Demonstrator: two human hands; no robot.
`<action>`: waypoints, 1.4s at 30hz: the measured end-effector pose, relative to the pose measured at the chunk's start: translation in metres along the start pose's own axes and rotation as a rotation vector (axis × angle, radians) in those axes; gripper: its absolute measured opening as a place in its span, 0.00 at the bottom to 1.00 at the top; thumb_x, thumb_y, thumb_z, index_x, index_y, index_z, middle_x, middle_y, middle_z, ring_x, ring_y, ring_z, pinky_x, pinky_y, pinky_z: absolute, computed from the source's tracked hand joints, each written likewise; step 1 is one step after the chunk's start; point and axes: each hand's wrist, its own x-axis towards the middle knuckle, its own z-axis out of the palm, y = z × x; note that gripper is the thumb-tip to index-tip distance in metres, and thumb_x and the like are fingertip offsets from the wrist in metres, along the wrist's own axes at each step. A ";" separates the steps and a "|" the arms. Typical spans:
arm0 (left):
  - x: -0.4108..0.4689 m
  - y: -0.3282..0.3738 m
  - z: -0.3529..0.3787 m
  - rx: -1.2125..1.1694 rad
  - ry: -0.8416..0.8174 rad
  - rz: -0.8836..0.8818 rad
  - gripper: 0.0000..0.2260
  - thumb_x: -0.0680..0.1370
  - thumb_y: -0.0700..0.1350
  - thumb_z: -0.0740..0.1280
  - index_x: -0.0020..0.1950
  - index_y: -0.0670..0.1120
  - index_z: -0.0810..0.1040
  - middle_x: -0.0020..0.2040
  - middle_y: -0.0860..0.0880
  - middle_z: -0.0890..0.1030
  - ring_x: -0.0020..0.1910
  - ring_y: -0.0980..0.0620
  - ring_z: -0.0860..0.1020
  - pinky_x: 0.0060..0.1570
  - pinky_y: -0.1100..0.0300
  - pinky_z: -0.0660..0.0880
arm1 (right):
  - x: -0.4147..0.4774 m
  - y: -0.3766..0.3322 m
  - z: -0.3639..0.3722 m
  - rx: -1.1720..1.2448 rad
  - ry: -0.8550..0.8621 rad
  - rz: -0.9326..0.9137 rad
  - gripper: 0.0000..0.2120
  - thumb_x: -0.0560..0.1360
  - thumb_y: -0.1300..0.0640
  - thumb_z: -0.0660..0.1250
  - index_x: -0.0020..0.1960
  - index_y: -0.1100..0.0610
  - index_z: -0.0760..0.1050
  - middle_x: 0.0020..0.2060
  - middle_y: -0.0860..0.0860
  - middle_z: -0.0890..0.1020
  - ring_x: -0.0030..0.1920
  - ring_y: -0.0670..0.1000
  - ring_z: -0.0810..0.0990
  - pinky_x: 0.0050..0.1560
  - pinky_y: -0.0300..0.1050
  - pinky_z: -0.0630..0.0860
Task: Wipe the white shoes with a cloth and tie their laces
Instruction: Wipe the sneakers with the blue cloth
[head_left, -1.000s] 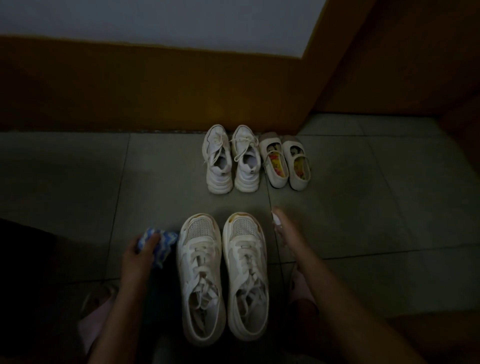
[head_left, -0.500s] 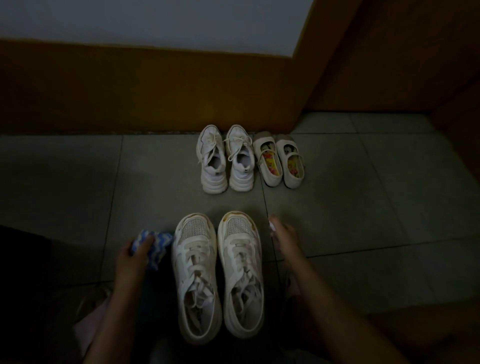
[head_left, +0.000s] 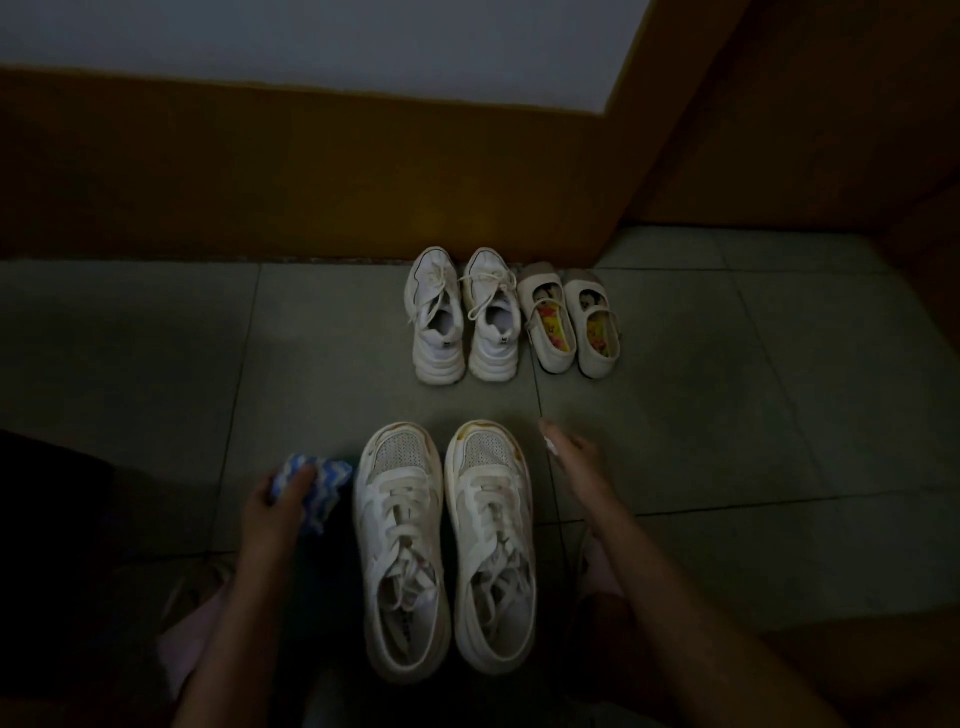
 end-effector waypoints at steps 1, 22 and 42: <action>-0.001 0.001 0.001 0.003 -0.003 0.004 0.10 0.79 0.40 0.63 0.57 0.35 0.75 0.29 0.51 0.79 0.22 0.63 0.76 0.21 0.71 0.71 | -0.001 -0.004 0.000 0.000 -0.002 -0.002 0.13 0.74 0.47 0.67 0.43 0.57 0.77 0.38 0.52 0.76 0.38 0.48 0.74 0.39 0.41 0.68; 0.008 -0.008 -0.010 -0.079 0.056 -0.021 0.07 0.78 0.41 0.65 0.52 0.39 0.76 0.45 0.38 0.79 0.41 0.44 0.77 0.42 0.52 0.74 | -0.020 -0.116 0.145 -1.025 -0.630 -0.468 0.22 0.74 0.45 0.66 0.30 0.48 0.58 0.27 0.44 0.61 0.27 0.43 0.60 0.27 0.37 0.56; 0.011 -0.015 -0.011 -0.066 0.071 0.006 0.05 0.77 0.39 0.65 0.52 0.39 0.76 0.43 0.40 0.79 0.41 0.46 0.76 0.36 0.63 0.75 | -0.007 -0.110 0.150 -1.041 -0.663 -0.465 0.20 0.73 0.40 0.65 0.32 0.51 0.62 0.30 0.47 0.66 0.31 0.47 0.65 0.31 0.42 0.60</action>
